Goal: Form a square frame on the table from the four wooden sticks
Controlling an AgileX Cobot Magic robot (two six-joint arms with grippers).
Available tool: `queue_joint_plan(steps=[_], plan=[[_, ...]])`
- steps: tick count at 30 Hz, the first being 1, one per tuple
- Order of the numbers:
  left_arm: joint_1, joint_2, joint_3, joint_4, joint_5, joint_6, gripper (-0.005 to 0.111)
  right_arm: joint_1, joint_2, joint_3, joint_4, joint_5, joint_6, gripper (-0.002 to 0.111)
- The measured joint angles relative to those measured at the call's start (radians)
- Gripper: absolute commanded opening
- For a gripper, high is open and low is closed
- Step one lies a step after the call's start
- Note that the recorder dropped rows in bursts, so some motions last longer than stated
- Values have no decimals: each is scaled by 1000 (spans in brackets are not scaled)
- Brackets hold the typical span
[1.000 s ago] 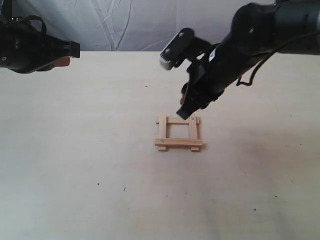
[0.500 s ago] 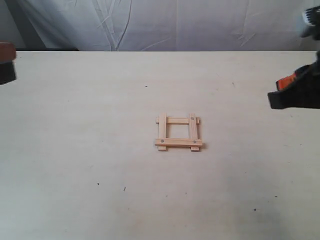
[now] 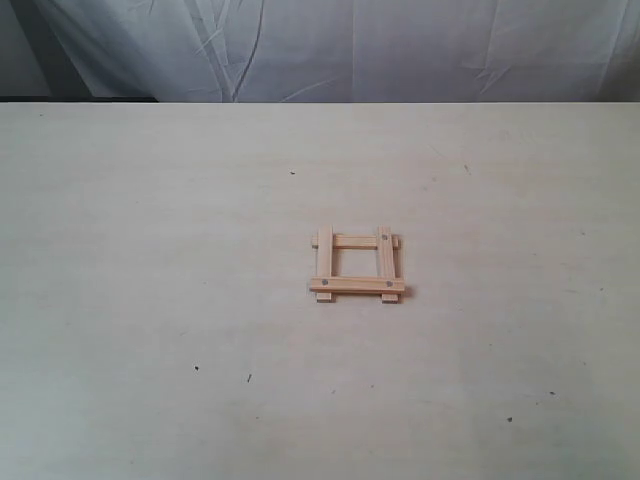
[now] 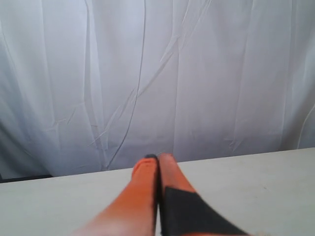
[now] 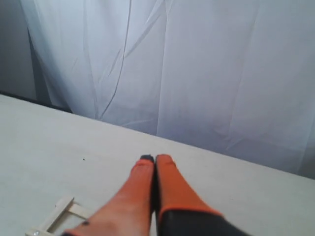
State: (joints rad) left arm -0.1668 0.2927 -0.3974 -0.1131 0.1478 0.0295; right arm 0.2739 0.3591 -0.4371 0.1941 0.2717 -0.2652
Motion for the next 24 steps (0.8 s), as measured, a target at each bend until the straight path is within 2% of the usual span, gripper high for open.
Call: queue_joint_plan(steps=[12, 24], plan=[[0, -10, 0, 0, 0, 2, 0, 0, -128, 18, -20, -10, 0, 1], [0, -10, 0, 5, 0, 2, 0, 0, -280, 282, -157, -14, 122, 1]])
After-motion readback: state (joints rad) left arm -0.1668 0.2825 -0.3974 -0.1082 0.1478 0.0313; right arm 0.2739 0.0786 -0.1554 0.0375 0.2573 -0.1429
